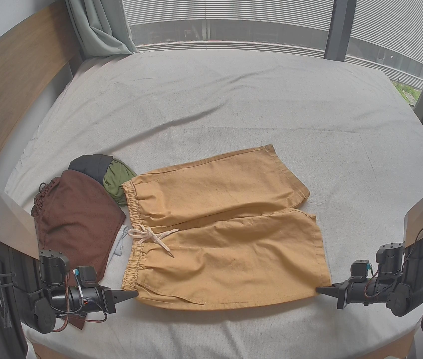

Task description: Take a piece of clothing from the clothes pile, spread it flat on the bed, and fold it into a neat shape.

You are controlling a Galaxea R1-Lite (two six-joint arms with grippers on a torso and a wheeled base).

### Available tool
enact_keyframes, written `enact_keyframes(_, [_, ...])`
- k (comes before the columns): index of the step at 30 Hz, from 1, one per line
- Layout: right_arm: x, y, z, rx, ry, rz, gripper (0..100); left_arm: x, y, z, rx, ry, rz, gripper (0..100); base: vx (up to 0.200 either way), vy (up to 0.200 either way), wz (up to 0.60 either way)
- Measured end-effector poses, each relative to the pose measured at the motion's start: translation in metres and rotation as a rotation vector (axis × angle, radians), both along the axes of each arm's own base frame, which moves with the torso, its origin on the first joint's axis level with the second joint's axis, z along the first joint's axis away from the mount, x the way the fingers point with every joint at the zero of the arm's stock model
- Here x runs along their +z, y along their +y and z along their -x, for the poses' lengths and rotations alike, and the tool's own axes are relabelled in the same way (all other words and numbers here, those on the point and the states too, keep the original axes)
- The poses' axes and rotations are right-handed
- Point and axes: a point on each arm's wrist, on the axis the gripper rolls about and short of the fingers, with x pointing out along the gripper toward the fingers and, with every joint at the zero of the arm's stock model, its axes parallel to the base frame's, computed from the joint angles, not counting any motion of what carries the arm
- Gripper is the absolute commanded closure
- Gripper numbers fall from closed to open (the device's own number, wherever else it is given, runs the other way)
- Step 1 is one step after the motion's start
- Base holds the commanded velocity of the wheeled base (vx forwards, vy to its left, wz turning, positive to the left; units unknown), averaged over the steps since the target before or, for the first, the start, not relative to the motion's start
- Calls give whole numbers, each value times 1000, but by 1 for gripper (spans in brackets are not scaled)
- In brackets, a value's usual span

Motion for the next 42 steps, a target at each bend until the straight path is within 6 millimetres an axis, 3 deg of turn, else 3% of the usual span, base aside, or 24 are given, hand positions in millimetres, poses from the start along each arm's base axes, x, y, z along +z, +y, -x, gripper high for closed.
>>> enact_keyframes(14, [2, -1, 19, 41, 20, 42, 100, -2, 6, 14, -51, -31, -67, 100, 0, 0, 0])
enact_keyframes(27, [3, -1, 21, 59, 14, 40, 100, -5, 11, 16, -57, -20, -49, 100, 0, 0, 0])
enact_keyframes(42, [34, 2, 4, 40, -106, -55, 100, 19, 6, -1, -43, -120, 8, 100, 0, 0, 0])
